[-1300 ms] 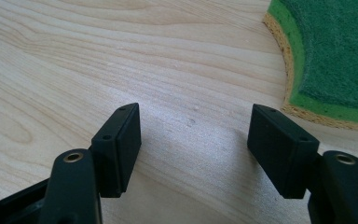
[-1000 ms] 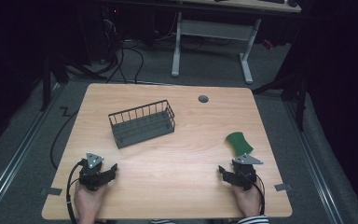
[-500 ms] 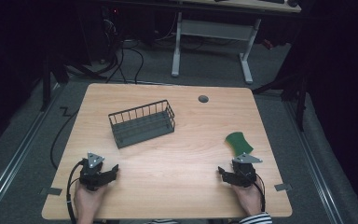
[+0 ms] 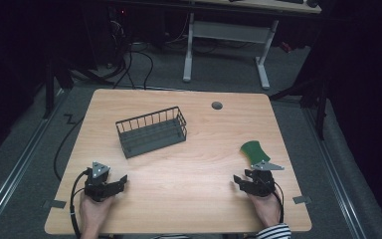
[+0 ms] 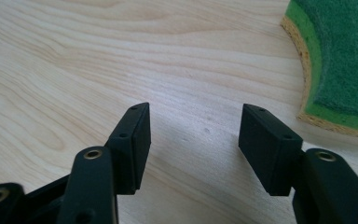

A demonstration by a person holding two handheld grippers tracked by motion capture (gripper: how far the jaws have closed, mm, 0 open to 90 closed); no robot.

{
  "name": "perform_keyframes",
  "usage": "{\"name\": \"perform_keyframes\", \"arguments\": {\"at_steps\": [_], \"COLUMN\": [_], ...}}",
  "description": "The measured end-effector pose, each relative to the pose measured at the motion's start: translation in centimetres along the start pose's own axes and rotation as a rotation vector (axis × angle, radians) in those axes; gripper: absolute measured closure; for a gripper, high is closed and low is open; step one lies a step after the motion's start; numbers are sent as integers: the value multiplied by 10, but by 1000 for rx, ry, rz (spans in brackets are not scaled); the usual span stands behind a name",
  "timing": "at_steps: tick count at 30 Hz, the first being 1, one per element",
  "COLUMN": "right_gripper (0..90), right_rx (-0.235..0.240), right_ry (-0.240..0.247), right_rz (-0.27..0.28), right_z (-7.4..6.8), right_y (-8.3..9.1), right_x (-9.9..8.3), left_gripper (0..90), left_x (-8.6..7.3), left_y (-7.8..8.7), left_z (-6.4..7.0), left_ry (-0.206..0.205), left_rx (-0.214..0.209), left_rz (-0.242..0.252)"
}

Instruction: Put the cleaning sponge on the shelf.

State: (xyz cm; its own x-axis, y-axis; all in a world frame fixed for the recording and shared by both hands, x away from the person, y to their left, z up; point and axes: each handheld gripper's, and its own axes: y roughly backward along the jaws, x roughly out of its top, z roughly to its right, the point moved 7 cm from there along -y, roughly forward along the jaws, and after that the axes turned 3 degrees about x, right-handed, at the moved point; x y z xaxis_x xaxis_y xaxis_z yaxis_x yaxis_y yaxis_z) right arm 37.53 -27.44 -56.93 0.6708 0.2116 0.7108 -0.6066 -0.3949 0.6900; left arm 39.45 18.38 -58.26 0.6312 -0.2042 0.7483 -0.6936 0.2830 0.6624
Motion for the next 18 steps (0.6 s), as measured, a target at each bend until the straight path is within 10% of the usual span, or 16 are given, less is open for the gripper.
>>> {"name": "perform_keyframes", "arguments": {"at_steps": [18], "right_gripper": [412], "right_rx": [30], "right_ry": [88], "right_rz": [55], "right_z": [-15], "right_y": [4], "right_x": [46], "left_gripper": [329], "left_x": [12], "left_y": [2], "left_z": [7], "left_ry": [19], "left_rx": [-46], "left_rz": [-44]}}
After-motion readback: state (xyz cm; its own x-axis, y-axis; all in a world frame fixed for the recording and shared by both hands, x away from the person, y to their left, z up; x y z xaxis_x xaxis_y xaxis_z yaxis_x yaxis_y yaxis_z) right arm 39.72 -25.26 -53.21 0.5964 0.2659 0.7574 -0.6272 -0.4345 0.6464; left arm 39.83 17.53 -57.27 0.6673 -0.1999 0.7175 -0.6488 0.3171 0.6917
